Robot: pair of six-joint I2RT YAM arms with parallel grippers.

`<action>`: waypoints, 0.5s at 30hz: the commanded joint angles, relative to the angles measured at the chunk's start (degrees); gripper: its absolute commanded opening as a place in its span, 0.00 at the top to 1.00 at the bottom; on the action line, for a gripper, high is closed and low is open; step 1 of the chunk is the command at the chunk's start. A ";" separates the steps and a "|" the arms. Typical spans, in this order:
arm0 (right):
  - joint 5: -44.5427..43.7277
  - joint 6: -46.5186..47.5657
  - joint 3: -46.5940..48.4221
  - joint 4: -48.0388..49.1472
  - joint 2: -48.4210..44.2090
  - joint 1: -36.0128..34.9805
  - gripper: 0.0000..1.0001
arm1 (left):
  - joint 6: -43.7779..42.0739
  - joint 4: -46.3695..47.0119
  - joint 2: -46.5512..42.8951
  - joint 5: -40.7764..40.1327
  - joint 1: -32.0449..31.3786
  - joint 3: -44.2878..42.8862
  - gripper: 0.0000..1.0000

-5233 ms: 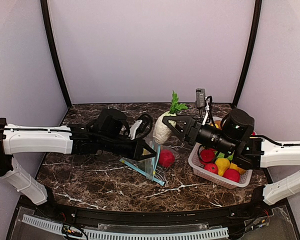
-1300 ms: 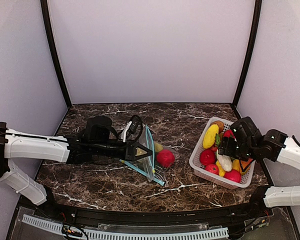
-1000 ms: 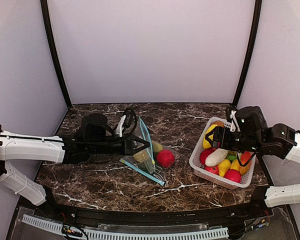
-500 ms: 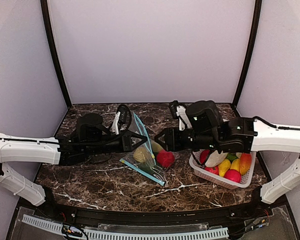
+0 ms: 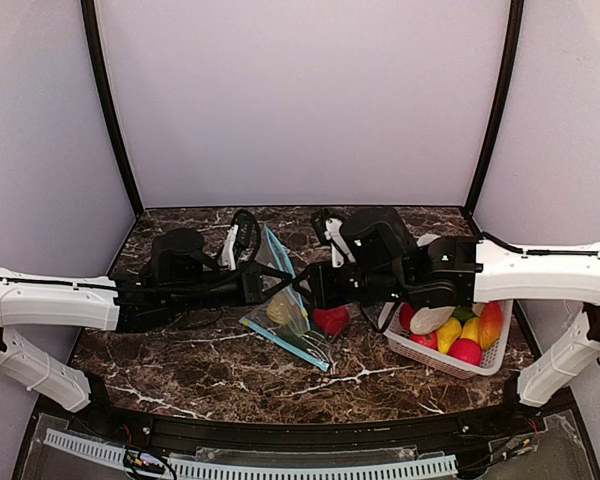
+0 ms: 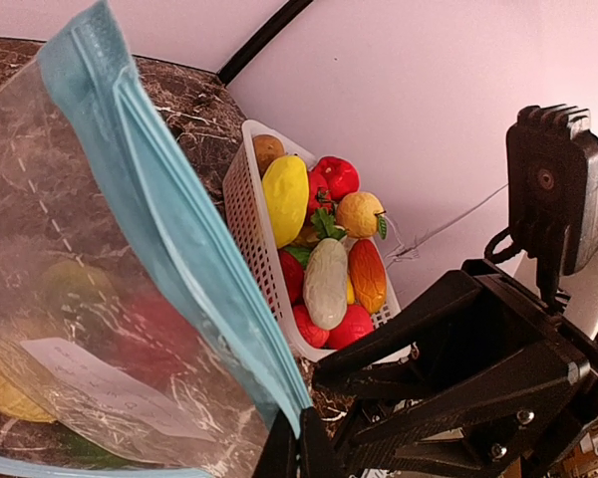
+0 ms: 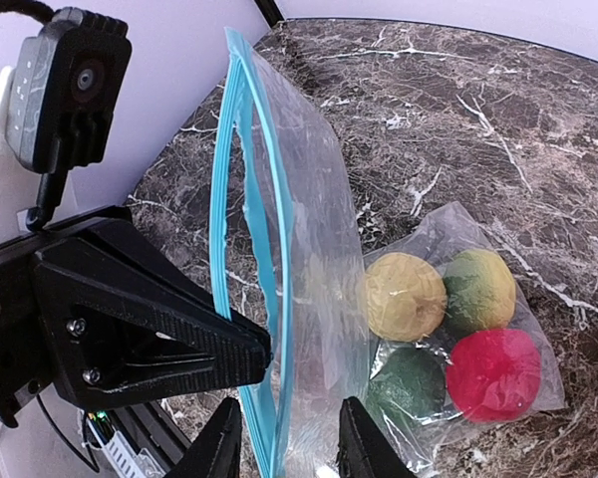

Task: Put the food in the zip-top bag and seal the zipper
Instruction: Open the zipper food storage bag at the center of the board.

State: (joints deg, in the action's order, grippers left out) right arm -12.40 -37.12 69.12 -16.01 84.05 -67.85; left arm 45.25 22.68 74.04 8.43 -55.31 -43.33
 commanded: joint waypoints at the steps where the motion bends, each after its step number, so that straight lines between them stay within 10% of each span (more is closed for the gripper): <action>1: 0.28 -0.10 1.44 1.61 1.34 -0.66 0.69 | 0.11 1.81 -1.45 -0.31 -0.33 0.79 0.99; 15: -7.96 1.38 4.71 -1.55 5.73 -0.70 1.00 | -0.59 -0.32 -5.68 -1.05 -0.35 3.85 0.99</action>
State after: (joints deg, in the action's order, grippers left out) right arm -16.36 -36.82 72.03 -17.08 89.97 -67.96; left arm 45.45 23.92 72.58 8.25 -55.31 -41.65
